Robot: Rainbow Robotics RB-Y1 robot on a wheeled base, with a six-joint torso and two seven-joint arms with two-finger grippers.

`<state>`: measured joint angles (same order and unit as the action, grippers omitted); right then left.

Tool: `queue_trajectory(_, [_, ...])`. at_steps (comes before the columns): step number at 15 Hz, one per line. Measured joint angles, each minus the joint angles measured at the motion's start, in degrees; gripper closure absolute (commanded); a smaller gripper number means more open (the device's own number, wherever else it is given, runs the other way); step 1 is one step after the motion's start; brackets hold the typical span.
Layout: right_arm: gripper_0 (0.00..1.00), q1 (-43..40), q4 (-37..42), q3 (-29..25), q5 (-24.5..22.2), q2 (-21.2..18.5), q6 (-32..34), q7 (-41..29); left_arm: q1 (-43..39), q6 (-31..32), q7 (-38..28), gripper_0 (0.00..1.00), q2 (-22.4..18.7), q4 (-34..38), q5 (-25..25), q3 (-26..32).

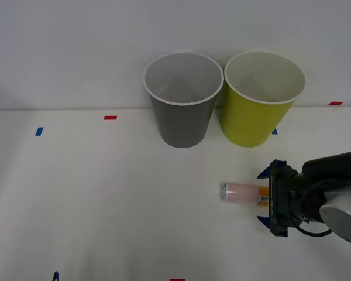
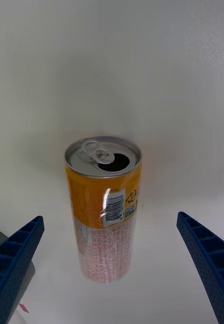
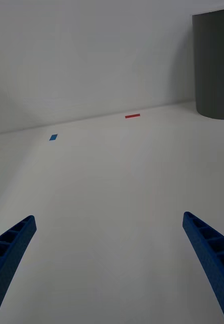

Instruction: Put cans in the gray bin and PET bottles in the light green bin.

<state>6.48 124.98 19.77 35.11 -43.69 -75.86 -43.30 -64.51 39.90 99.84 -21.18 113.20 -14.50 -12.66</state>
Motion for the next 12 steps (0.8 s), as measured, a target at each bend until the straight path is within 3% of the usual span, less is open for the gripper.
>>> queue_trajectory(12, [0.1, 6.37, -11.99, 1.94, 1.84, 4.04, 0.0, 0.8, 0.0, 0.0, 0.0, 0.0, 0.0, 0.0, 0.0, 0.0])
